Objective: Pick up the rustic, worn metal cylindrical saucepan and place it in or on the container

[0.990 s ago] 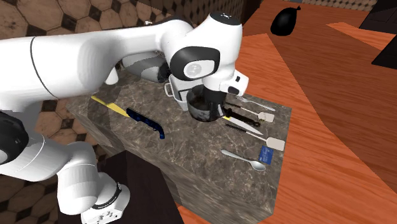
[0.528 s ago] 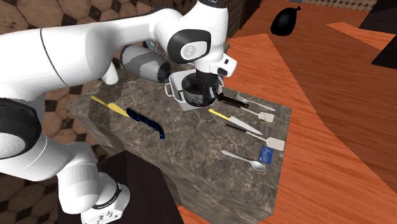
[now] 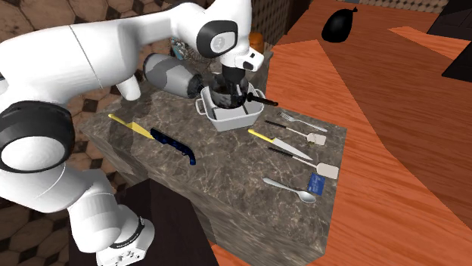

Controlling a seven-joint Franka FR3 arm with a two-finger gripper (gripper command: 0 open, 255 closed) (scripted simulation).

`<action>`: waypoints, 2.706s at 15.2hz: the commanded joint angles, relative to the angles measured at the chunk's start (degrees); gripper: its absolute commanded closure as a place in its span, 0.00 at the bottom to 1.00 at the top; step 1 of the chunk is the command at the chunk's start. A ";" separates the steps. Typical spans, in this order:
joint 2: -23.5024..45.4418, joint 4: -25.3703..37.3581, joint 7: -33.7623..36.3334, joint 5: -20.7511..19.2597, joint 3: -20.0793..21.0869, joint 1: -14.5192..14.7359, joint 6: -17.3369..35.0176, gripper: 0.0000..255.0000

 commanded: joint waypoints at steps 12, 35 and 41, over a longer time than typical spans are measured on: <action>13.56 15.92 15.21 -2.37 7.21 7.77 -1.57 1.00; 12.42 5.00 14.63 -2.09 7.10 7.59 8.21 0.00; 12.55 10.93 14.70 -2.14 7.05 7.52 2.40 0.00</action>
